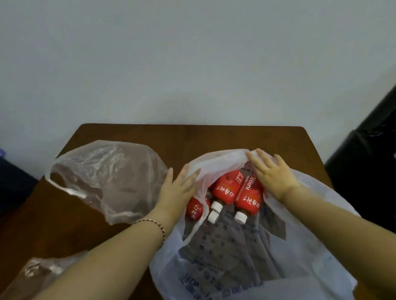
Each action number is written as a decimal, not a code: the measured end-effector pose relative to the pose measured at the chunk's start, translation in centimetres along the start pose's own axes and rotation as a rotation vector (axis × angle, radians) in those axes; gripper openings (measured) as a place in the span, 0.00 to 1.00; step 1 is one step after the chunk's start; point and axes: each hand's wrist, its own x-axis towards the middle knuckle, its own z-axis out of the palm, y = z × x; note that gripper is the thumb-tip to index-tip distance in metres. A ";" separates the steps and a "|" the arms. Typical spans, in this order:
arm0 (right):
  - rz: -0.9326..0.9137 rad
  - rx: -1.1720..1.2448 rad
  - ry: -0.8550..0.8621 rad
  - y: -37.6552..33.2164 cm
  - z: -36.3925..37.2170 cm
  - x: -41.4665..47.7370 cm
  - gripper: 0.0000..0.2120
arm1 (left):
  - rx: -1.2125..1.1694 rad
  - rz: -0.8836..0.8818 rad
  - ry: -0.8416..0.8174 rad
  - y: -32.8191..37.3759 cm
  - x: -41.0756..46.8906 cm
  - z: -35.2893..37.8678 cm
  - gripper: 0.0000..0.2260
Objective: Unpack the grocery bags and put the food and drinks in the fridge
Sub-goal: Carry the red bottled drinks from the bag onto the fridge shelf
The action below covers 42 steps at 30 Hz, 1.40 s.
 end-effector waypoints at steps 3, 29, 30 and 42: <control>-0.003 0.057 -0.135 0.3 2.3 1.6 0.40 | -0.086 -0.024 -0.039 -1.9 2.2 1.3 0.41; 0.108 0.918 0.095 -5.8 2.8 -6.7 0.11 | 0.173 0.277 -0.115 8.2 1.4 3.0 0.16; 0.142 0.998 0.063 -6.1 2.9 -7.2 0.10 | 0.091 0.209 -0.124 7.6 0.6 2.5 0.16; 0.271 1.255 -0.093 -12.0 1.4 -9.2 0.11 | -0.657 -0.030 -0.077 6.3 -9.5 -0.5 0.13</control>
